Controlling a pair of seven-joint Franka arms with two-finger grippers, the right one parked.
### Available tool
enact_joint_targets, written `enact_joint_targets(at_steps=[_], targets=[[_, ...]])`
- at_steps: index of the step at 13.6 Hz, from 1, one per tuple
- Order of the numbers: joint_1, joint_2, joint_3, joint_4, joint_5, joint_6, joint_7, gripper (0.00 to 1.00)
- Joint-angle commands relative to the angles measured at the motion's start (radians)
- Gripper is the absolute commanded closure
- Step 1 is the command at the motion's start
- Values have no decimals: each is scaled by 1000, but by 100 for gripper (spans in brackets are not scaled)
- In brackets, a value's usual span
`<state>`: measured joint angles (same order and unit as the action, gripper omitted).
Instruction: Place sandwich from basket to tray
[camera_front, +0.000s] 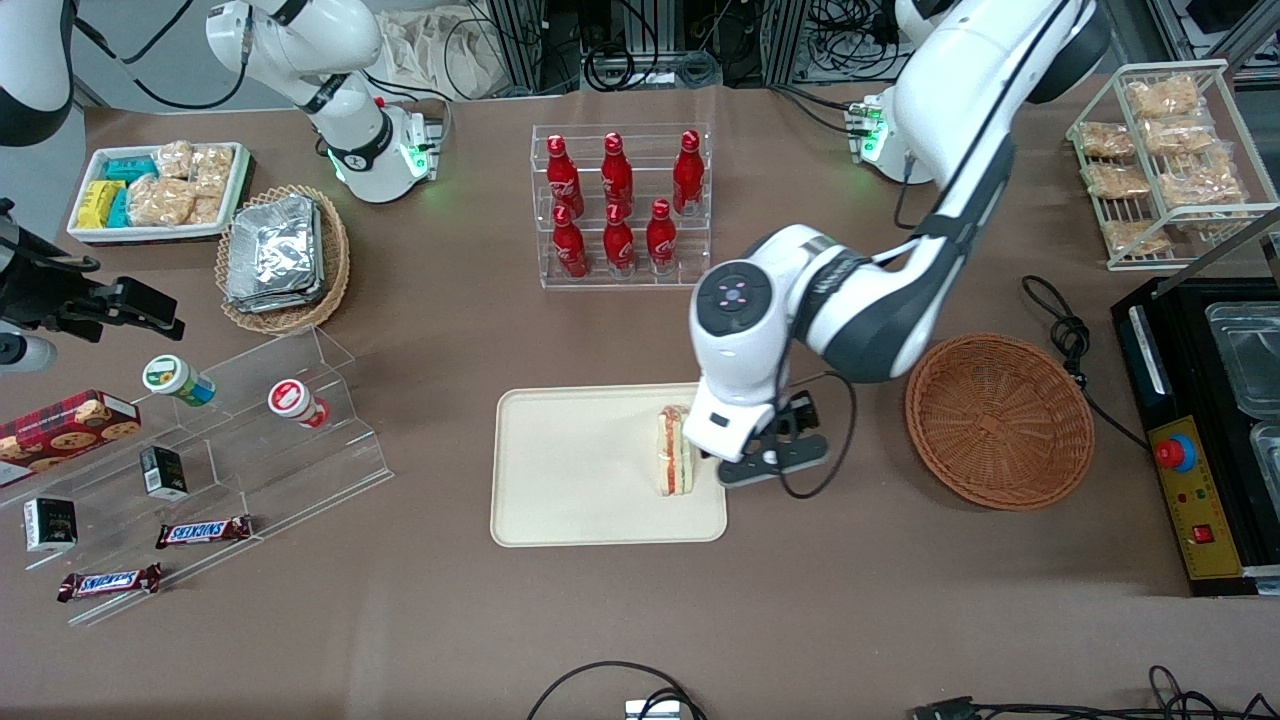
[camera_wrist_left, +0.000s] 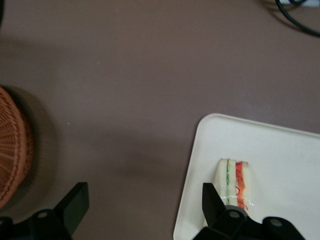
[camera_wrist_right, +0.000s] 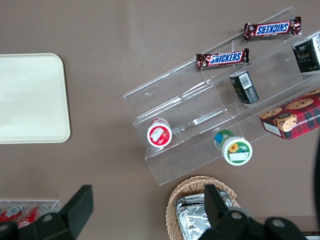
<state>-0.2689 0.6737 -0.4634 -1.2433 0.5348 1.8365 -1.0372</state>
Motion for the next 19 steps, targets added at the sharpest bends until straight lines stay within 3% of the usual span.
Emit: enact_joint_targets(at_steps=[1, 6, 12, 16, 19], targets=[[54, -78, -4, -30, -33, -66, 5, 0], [195, -204, -3, -33, -197, -163, 231, 0], [303, -325, 3, -105, -318, -203, 443, 0], [290, -477, 150, -246, -430, -189, 607, 0], [248, -574, 271, -326, -464, -198, 732, 0]])
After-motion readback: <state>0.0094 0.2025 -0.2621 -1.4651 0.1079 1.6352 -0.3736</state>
